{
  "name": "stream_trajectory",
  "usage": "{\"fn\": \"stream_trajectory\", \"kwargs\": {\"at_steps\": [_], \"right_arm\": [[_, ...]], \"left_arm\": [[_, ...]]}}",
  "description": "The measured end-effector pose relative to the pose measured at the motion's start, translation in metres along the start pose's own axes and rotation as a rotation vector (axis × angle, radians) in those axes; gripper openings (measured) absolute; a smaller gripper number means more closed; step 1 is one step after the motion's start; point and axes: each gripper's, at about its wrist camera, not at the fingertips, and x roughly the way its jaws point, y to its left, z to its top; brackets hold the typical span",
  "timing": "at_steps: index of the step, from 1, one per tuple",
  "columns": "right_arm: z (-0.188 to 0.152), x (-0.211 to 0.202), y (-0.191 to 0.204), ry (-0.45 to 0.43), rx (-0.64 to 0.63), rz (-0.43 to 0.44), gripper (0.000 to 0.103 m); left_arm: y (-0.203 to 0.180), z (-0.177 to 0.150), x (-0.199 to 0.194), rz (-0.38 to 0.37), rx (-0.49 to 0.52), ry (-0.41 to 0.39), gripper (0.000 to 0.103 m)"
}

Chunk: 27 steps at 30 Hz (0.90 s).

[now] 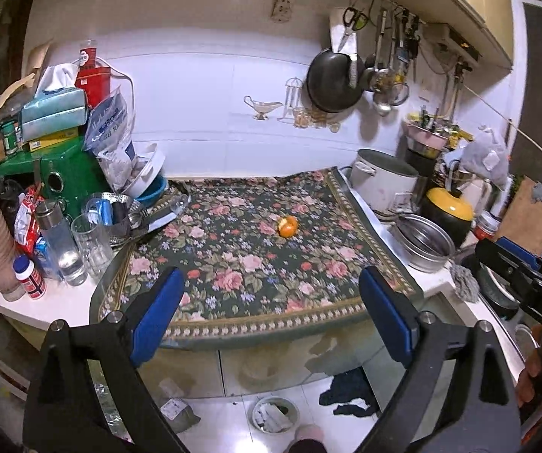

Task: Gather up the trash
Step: 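Move both tools back up over the mat toward the orange peel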

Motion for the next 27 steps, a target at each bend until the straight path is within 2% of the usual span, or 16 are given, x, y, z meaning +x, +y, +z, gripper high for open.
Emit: {"fn": "stream_trajectory", "kwargs": {"at_steps": [4,10,17,23,27], "right_arm": [[0.016,0.026,-0.013,-0.002,-0.017,0.042,0.070],[0.054,0.080,-0.039,0.047,-0.039,0.106,0.070],[0.079,0.142,-0.066,0.104,-0.112,0.149,0.070],[0.080,0.210,-0.076,0.200,-0.092,0.167,0.070],[0.074,0.258,-0.070,0.265,-0.066,0.149,0.070]], "left_arm": [[-0.006,0.022,0.032,0.062,-0.025,-0.012,0.094],[-0.012,0.060,0.083,0.117,-0.088,-0.010,0.094],[-0.002,0.082,0.138,0.200,-0.171,-0.013,0.094],[0.037,0.086,0.191,0.268,-0.219,0.051,0.094],[0.075,0.084,0.232,0.274,-0.237,0.119,0.094]]}}
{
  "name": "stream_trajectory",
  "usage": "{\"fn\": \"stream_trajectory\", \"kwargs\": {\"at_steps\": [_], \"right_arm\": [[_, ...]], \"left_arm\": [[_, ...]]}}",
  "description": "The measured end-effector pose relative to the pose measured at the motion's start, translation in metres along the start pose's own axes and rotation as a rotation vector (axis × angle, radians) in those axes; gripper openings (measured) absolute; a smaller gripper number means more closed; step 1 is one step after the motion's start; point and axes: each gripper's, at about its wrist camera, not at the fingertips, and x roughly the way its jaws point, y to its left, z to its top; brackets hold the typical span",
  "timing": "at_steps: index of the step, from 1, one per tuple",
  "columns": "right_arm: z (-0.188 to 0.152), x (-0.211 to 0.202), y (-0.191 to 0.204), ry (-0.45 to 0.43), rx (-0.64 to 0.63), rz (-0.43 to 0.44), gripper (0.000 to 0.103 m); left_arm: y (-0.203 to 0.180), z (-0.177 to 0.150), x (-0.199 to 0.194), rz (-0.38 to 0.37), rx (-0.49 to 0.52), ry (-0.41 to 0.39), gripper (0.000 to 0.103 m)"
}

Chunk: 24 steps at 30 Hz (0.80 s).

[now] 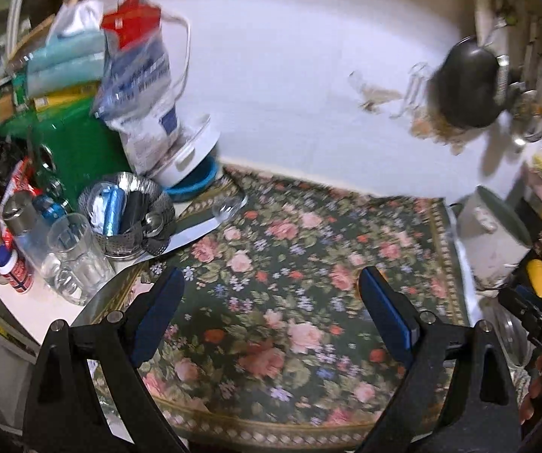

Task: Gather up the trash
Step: 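Move both tools back up over the mat toward the orange peel, then grasp the orange peel with the right tool while the left tool grasps the clear plastic cup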

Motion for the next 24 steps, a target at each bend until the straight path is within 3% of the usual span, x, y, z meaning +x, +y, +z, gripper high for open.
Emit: {"fn": "stream_trajectory", "kwargs": {"at_steps": [8,15,18,24], "right_arm": [[0.007,0.119,-0.003,0.162,0.145,-0.069,0.070],[-0.005,0.218,-0.019,0.300,0.311,-0.133,0.070],[-0.012,0.242,-0.028,0.334,0.394,-0.143,0.069],[-0.020,0.262,-0.025,0.361,0.414,-0.153,0.053]], "left_arm": [[0.043,0.033,0.122,-0.028,0.026,0.178,0.094],[0.061,0.051,0.211,-0.028,0.074,0.257,0.094],[0.067,0.060,0.243,-0.037,0.071,0.263,0.092],[0.071,0.071,0.303,-0.006,0.072,0.267,0.083]]}}
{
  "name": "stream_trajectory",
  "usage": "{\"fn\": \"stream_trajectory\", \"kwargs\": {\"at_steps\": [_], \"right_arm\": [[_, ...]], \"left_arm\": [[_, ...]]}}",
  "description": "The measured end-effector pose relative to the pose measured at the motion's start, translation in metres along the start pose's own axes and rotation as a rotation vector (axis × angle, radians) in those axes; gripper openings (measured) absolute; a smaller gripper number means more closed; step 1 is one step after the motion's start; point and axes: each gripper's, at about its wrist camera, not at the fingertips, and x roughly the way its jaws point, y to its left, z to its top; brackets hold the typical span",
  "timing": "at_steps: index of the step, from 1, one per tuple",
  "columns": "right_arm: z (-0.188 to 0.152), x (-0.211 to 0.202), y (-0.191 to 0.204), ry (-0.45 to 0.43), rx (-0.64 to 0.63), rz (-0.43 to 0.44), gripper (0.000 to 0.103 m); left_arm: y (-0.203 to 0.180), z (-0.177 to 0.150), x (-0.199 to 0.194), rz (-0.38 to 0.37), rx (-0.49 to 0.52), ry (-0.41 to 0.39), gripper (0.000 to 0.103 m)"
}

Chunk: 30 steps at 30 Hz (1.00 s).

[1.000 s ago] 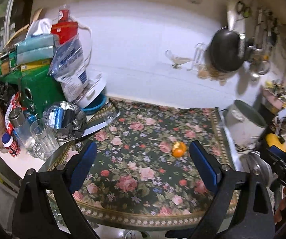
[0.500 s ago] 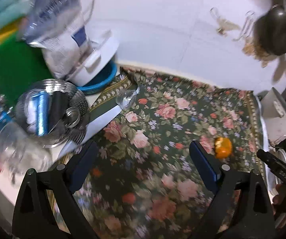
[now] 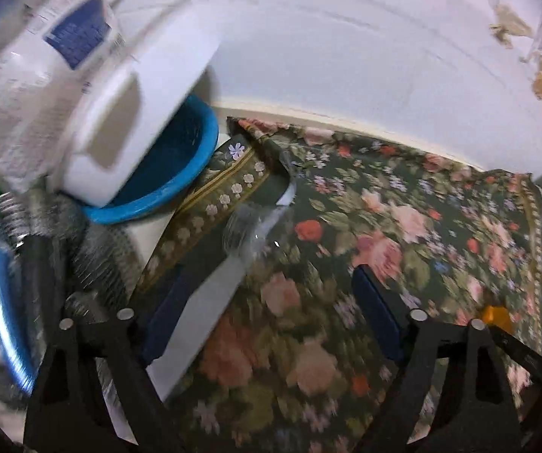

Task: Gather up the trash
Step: 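Grasp the orange peel with the right tool while the left tool grasps the clear plastic cup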

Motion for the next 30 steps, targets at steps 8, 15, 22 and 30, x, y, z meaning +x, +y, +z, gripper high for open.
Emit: {"fn": "stream_trajectory", "kwargs": {"at_steps": [8,15,22,30], "right_arm": [[-0.003,0.000,0.001,-0.009,-0.004,0.012,0.015],[-0.008,-0.027,-0.007,-0.069,-0.009,-0.004,0.013],[-0.015,-0.055,-0.017,-0.117,-0.005,-0.007,0.013],[-0.025,-0.094,-0.032,-0.181,-0.042,0.021,0.013]], "left_arm": [[-0.003,0.010,0.043,0.054,0.056,0.005,0.081],[-0.004,0.017,0.064,0.049,0.063,0.028,0.065],[-0.007,0.008,0.054,0.010,0.040,0.015,0.055],[-0.057,-0.020,-0.022,-0.033,0.086,-0.075,0.055]]}}
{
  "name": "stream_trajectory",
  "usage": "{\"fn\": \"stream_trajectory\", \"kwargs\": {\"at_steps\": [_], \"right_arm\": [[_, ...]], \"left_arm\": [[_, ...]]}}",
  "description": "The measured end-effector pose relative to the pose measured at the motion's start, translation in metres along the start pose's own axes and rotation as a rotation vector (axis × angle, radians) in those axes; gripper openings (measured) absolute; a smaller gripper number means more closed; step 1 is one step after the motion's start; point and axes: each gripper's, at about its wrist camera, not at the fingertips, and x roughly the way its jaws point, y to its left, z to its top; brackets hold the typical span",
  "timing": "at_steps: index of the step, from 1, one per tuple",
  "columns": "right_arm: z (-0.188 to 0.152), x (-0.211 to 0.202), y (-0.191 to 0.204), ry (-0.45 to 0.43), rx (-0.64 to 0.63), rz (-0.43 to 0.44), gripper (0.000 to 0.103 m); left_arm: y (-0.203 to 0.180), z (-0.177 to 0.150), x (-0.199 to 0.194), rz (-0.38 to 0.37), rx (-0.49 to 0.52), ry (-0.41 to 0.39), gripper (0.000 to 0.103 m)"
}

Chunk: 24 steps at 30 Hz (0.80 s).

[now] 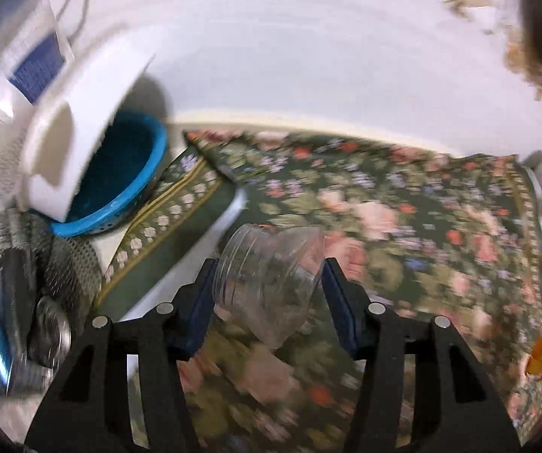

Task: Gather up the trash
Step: 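Grasp the orange peel with the right tool while the left tool grasps the clear plastic cup, then carry the orange peel and plastic cup down over the floor bin with both tools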

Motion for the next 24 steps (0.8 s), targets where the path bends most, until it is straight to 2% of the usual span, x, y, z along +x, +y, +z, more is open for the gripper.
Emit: {"fn": "stream_trajectory", "kwargs": {"at_steps": [5,13,17,24], "right_arm": [[0.000,-0.046,-0.007,-0.075,-0.092,0.047,0.013],[-0.012,-0.124,-0.032,-0.150,-0.214,0.150,0.013],[-0.022,-0.155,-0.038,-0.168,-0.268,0.186,0.013],[-0.056,-0.196,-0.030,-0.197,-0.313,0.230,0.013]], "left_arm": [[-0.045,-0.021,-0.070,-0.002,0.026,-0.075,0.055],[-0.092,-0.095,-0.182,-0.024,-0.060,-0.153,0.055],[-0.104,-0.121,-0.220,0.002,-0.068,-0.168,0.055],[-0.098,-0.173,-0.275,0.009,-0.095,-0.172,0.055]]}}
